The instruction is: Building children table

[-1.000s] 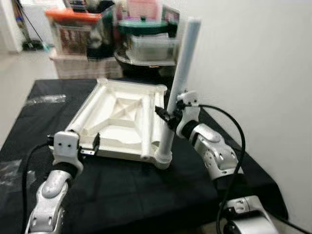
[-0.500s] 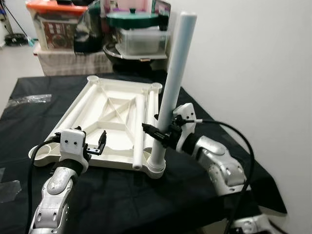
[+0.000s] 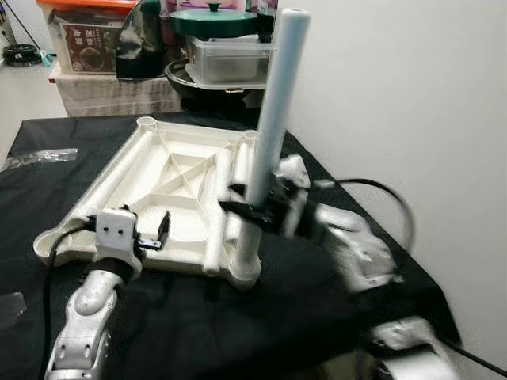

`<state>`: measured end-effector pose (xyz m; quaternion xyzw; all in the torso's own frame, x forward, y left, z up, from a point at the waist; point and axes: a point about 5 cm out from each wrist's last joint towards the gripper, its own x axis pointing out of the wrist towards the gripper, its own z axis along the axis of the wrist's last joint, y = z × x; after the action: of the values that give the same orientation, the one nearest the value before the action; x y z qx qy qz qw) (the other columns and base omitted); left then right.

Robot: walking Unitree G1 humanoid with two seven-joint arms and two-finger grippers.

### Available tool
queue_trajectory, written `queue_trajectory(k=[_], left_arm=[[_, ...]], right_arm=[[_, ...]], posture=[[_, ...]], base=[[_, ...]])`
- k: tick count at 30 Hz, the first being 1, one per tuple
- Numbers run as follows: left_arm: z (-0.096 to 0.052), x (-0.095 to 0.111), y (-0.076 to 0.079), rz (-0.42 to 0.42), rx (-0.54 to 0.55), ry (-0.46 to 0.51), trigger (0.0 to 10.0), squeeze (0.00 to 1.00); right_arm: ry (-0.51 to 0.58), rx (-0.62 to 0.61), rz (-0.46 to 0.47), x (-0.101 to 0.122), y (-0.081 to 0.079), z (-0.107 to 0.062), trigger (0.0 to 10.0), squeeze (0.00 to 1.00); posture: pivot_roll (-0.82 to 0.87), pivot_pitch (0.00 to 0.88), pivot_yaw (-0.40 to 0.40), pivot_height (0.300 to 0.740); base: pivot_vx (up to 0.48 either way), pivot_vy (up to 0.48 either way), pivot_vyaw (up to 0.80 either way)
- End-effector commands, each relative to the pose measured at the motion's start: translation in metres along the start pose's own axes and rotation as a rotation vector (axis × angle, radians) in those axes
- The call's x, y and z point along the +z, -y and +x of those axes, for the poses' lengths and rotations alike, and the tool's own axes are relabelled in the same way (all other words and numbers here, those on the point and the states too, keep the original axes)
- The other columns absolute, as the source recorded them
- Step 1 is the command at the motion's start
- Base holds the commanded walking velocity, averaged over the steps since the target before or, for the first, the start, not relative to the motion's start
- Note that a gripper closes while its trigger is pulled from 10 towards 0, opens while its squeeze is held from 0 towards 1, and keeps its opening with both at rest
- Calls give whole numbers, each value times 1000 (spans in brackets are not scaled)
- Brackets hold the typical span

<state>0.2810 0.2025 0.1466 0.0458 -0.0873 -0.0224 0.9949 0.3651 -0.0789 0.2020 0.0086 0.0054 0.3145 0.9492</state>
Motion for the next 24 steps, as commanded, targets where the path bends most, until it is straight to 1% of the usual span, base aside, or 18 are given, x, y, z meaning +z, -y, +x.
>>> queue_trajectory(k=[1,2,4,7,8,11,13,14,15,16,17,18,19,20,21,22,23,24], left_arm=[[-5,-3,0,8,12,-11,10000,0],[-5,-3,0,8,12,-11,10000,0],[-6,-3,-1,6,15,-12,10000,0],[-6,-3,-1,7,16,-12,10000,0],[-6,-4,-1,6,13,-14,10000,0],[-5,-6,2,3,3,-19,10000,0],[-5,-6,2,2,2,-19,10000,0],[-4,-6,3,0,-1,-17,10000,0],[-2,-5,4,-1,-4,-15,10000,0],[-2,-5,4,-1,-4,-15,10000,0],[-1,-4,5,-2,-5,-12,10000,0],[-1,-4,5,-2,-5,-12,10000,0],[0,-4,5,-3,-4,-10,10000,0],[0,-4,5,-3,-4,-10,10000,0],[0,-4,4,-3,-3,-10,10000,0],[-1,-4,4,-1,-5,-11,10000,0],[-1,-4,4,0,-6,-11,10000,0],[-1,-4,4,0,-6,-11,10000,0]], right_arm=[[-182,-651,-40,-36,45,-38,0,0],[-182,-651,-40,-36,45,-38,0,0],[-137,-776,-30,-34,43,-59,0,0],[-90,-783,-59,-28,34,-67,0,0],[-66,-762,-48,-25,30,-68,10000,0],[17,-686,-28,-14,23,-66,10000,0],[25,-699,-28,-13,23,-64,10000,0],[69,-623,-13,-7,22,-58,10000,1000],[104,-561,26,-2,23,-53,10000,1000],[104,-561,26,-2,23,-53,10000,1000],[118,-493,50,6,21,-47,10000,1000],[118,-493,50,6,21,-47,10000,1000],[123,-323,76,15,22,-41,10000,0],[123,-323,76,15,22,-41,10000,0],[139,-104,13,25,26,-41,10000,0],[111,85,-45,29,32,-45,10000,0],[93,215,-91,31,38,-49,10000,0],[93,215,-91,31,38,-49,10000,0]], posture=[[92,0,-135,740],[92,0,-135,740],[91,0,-134,740],[79,0,-127,740],[67,0,-119,740],[59,0,-114,740],[59,0,-114,740],[55,0,-112,740],[55,0,-112,740],[55,0,-112,740],[55,0,-115,740],[55,0,-115,740],[59,0,-114,740],[59,0,-114,740],[60,0,-112,740],[66,0,-116,740],[70,0,-120,740],[70,0,-120,740]], base=[[0,0,0],[0,0,0],[0,0,0],[0,0,0],[0,0,0],[0,0,0],[0,0,0],[0,0,0],[0,0,0],[0,0,0],[0,0,0],[0,0,0],[0,0,0],[0,0,0],[0,0,0],[0,0,0],[0,0,0],[0,0,0]])
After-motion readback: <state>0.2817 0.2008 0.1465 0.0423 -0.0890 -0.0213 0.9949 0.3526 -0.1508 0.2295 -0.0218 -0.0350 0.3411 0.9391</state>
